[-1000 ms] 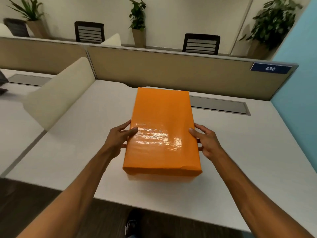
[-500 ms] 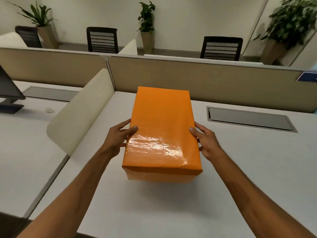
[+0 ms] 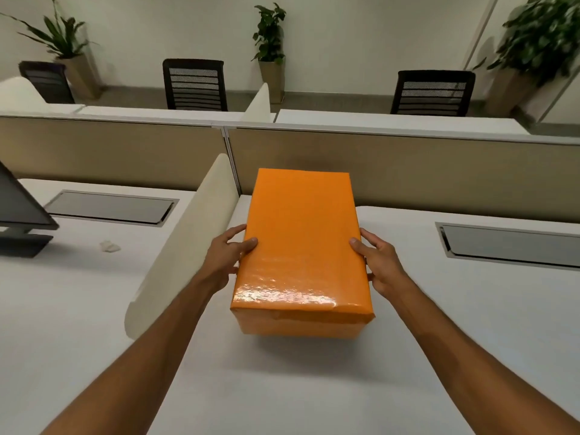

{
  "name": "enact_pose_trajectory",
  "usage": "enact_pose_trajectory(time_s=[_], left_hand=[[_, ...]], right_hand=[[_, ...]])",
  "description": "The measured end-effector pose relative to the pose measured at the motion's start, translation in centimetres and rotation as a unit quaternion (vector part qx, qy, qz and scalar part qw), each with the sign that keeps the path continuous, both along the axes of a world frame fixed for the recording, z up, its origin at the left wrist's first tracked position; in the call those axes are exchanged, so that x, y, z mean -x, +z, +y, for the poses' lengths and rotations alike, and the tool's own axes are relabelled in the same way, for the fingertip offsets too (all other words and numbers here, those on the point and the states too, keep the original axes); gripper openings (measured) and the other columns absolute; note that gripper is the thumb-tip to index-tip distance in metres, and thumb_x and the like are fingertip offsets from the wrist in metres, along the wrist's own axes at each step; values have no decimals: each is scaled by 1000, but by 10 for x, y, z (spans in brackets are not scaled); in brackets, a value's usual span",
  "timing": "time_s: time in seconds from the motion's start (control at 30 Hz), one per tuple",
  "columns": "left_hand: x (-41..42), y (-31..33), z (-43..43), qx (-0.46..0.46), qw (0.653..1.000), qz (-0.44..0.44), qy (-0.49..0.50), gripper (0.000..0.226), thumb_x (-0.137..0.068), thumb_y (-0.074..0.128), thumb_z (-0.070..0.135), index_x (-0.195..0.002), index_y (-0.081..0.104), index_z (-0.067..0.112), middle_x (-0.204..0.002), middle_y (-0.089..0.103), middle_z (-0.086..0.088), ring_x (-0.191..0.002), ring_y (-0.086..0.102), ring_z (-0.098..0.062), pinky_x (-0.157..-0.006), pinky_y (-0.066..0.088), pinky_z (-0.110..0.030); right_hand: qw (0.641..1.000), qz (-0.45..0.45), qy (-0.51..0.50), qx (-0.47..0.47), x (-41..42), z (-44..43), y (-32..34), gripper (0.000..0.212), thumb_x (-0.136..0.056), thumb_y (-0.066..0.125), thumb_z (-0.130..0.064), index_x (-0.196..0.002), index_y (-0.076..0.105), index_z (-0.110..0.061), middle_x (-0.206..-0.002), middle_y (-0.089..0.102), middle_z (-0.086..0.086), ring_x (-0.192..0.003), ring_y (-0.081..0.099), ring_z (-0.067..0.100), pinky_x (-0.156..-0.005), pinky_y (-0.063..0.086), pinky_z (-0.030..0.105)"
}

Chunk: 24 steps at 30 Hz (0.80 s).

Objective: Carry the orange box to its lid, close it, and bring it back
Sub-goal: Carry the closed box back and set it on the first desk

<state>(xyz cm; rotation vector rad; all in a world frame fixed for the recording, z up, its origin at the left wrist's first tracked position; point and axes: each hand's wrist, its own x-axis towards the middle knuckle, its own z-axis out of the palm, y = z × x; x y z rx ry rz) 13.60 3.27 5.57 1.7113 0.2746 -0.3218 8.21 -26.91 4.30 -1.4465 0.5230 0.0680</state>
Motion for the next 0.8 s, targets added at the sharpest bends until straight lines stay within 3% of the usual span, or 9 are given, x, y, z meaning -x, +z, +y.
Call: enact_pose_trajectory(time_s=[0.17,0.33,0.8], left_hand=[[-46,-9,19,-26,1000,4,3,56,-89,70,32,-141,49,30,-142,54,-11,-121,56,-38,-97,47,-63],[-74,-20,30,-39,999,18,-4,52,-90,69,26,-139,50,28,-137,57,-13,-116,58,-37,-95,49,-61],[-108,-29,37,-56,998,23,-10,54,-92,66,26,-143,46,28,-140,55,-13,-121,55,-36,-92,45,-56]], right_hand=[[1000,6,7,7,-39,24,-10,61,-92,64,-33,-148,41,-28,-128,58,0,-103,59,22,-81,48,50],[1000,9,8,11,-63,37,-18,60,-93,63,-30,-148,41,-27,-121,57,-2,-90,60,12,-77,48,46],[999,3,16,39,-91,43,-32,57,-93,63,-34,-145,42,-29,-118,62,-2,-90,62,10,-66,52,38]])
